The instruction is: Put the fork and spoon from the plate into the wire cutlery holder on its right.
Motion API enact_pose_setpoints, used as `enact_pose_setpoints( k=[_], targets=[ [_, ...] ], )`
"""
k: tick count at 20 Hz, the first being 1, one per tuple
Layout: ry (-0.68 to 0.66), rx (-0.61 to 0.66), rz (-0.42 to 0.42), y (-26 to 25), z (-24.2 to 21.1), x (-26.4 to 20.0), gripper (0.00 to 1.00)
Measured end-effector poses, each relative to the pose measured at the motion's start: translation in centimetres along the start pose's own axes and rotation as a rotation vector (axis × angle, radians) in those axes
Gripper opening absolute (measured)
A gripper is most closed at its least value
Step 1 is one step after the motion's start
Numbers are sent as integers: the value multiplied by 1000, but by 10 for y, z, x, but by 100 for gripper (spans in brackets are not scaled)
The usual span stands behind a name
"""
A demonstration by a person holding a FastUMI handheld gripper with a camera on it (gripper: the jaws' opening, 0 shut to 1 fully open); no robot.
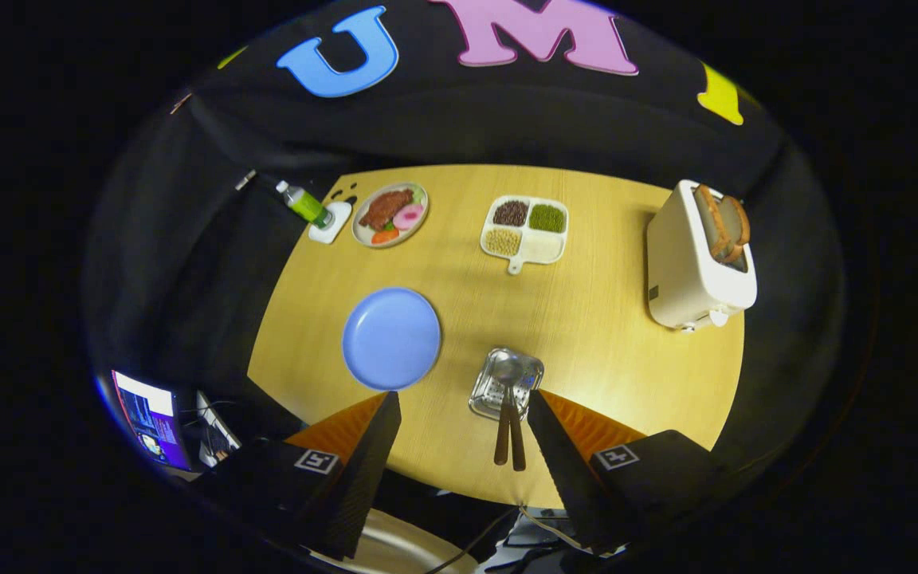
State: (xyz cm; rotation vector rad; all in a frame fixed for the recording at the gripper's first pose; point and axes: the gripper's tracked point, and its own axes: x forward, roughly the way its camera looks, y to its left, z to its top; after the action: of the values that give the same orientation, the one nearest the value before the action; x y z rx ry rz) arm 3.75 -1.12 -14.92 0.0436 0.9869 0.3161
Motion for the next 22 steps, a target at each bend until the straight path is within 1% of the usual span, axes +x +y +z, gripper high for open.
enact_pose_setpoints(
  k=[3, 7, 9, 12, 14, 17, 18, 21, 22],
  targets=[
    [-159, 5, -36, 17, 13, -29, 99],
    [-412, 30, -88, 45, 33, -62, 99],
    [-523, -13, -146, 51, 39, -79, 99],
    [-649, -54, -187, 67, 37, -96, 99],
    [-742, -72, -229, 69, 35, -108, 99],
    [-811, -124, -287, 70, 21, -114, 100],
    [-822, -119, -311, 65, 15, -116, 100],
    [-846, -106, -275, 68, 0, -114, 98],
    [-836, -110, -288, 61, -2, -111, 98]
  ],
)
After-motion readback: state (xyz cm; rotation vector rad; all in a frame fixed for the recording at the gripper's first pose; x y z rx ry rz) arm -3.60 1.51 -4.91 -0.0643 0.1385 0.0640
